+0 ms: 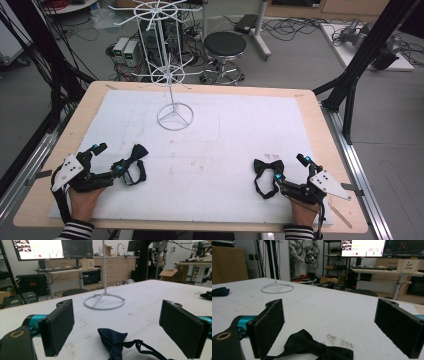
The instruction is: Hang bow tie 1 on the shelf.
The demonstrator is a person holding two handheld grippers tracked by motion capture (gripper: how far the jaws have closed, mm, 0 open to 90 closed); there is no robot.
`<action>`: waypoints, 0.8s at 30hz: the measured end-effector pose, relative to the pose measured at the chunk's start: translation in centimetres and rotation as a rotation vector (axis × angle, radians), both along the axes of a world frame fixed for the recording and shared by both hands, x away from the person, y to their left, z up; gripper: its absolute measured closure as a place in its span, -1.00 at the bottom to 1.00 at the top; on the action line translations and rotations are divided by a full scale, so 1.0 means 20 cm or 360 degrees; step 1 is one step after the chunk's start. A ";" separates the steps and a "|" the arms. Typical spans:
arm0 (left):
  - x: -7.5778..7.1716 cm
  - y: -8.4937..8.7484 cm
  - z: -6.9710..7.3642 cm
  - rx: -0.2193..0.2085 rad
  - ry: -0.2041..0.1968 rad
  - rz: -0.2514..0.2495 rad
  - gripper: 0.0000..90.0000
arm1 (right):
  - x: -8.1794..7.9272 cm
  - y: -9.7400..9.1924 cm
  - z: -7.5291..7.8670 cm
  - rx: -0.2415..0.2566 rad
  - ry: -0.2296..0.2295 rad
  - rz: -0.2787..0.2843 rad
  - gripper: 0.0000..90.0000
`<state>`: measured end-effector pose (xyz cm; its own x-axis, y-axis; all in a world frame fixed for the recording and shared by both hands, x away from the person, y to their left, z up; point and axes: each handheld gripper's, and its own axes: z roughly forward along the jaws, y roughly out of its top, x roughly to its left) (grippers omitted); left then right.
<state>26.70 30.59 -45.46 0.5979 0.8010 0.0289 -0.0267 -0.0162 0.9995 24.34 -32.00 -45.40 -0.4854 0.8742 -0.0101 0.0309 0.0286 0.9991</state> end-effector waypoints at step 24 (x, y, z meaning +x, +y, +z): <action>0.01 0.00 0.02 0.0043 0.0072 -0.0027 -0.71 | 0.00 -0.01 0.00 0.0028 -0.0016 0.0003 -0.81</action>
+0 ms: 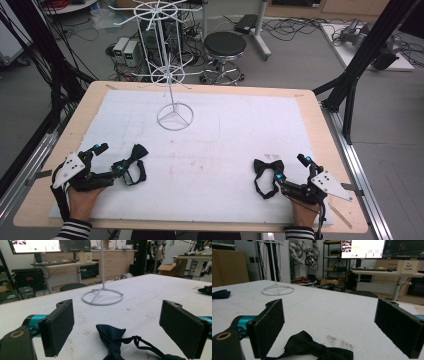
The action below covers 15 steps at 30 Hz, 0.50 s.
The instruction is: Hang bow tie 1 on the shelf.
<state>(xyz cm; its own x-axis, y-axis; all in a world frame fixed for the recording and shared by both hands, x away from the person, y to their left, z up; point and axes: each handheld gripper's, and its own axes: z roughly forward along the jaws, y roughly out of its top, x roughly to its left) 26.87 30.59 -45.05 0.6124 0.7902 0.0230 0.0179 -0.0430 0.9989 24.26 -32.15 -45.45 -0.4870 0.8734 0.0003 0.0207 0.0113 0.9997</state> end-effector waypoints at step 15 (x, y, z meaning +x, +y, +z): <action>0.09 -0.01 0.20 0.0331 0.0264 -0.0128 -0.71 | 0.00 0.00 0.00 0.0011 0.0003 -0.0003 -0.81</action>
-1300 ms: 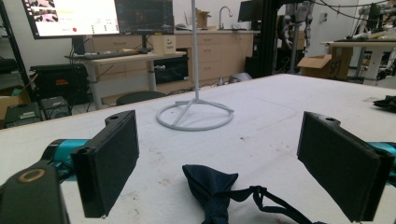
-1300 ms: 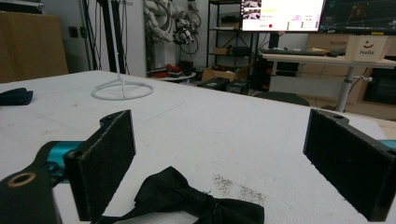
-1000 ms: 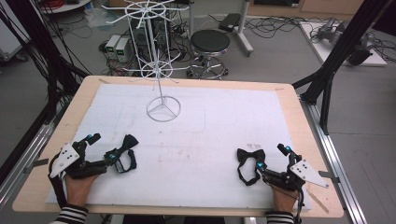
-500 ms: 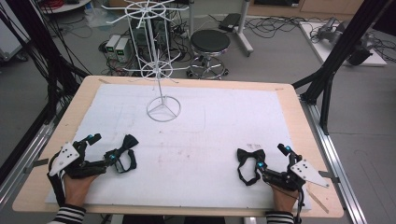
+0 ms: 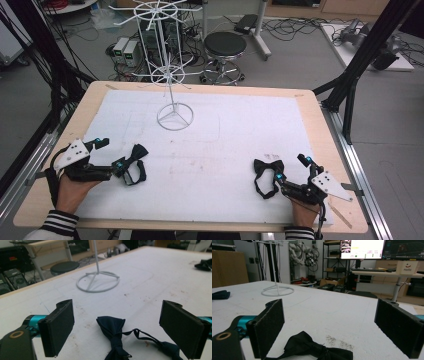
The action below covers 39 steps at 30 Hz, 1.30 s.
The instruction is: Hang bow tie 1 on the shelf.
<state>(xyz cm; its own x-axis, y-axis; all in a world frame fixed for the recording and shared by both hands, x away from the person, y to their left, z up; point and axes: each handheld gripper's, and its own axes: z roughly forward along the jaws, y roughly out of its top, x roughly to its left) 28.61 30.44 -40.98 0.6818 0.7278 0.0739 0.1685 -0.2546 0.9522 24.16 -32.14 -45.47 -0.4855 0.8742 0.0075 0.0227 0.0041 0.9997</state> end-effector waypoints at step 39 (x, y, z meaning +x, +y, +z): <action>0.28 -0.19 0.06 0.0720 0.0697 -0.0084 -0.58 | 0.00 0.00 0.00 0.0003 -0.0020 -0.0004 -0.81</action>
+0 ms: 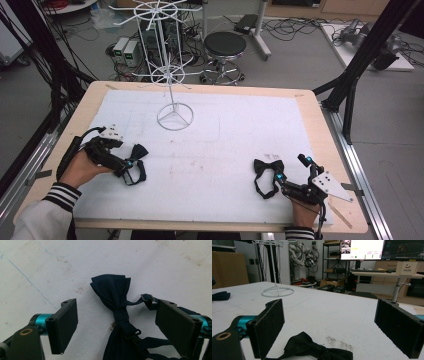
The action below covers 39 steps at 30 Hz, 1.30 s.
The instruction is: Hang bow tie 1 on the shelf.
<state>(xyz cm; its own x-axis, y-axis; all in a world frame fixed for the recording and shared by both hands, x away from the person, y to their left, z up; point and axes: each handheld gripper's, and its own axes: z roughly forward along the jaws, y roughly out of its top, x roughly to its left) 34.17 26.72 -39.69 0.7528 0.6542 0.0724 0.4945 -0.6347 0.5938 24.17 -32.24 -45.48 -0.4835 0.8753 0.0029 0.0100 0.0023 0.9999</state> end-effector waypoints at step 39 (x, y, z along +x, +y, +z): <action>0.07 -0.07 -0.09 0.0165 0.0279 -0.0030 0.53 | 0.00 0.00 0.00 0.0009 0.0006 0.0002 -0.81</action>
<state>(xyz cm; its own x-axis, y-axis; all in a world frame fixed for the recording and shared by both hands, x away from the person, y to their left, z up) 35.56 25.35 -41.44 0.7719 0.6357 0.0052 0.5720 -0.6981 0.4307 24.07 -32.23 -45.49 -0.4844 0.8748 0.0096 0.0139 -0.0033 0.9999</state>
